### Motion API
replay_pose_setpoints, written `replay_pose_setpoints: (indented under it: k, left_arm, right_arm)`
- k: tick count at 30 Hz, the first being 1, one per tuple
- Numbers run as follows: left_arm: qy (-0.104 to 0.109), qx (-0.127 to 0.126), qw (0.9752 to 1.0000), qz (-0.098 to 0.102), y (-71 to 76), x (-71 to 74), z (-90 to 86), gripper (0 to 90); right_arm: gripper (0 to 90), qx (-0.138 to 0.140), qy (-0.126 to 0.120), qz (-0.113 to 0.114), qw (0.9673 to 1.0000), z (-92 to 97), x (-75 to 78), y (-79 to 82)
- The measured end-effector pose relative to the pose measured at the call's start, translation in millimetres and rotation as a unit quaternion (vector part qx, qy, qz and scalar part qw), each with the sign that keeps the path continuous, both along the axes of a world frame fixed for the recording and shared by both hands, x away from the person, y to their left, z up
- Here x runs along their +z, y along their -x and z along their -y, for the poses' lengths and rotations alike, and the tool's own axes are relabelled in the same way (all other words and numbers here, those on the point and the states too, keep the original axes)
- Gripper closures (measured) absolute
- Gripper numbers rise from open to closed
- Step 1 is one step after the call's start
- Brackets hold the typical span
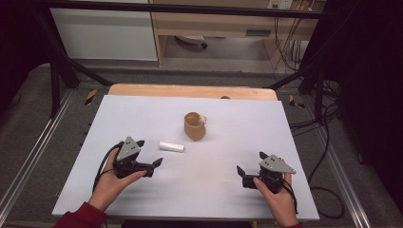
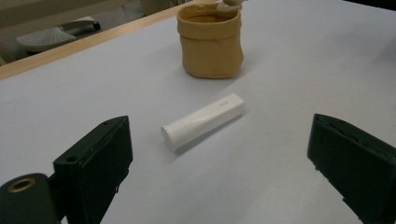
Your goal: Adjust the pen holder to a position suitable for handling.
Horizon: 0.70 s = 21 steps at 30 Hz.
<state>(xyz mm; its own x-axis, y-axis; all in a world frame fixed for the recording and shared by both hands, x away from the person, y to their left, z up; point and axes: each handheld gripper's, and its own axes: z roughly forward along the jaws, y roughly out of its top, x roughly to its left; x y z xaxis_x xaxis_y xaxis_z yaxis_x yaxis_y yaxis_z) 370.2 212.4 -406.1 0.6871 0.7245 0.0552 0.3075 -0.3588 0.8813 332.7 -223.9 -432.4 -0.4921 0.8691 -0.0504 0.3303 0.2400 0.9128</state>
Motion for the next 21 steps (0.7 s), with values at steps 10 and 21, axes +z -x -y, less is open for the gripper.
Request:
replay_pose_setpoints:
  k: [10,21]
  left_arm:
    - [-0.012,0.005,0.9996,-0.026,-39.6,-2.0,4.3,7.7]
    - [-0.026,-0.005,0.9992,-0.029,-53.8,-0.3,19.0,8.1]
  right_arm:
    - [2.9,0.003,0.003,-0.003,1.0,-0.7,-0.8,-1.2]
    - [2.8,0.008,0.008,-0.008,0.9999,-2.7,-1.9,-1.7]
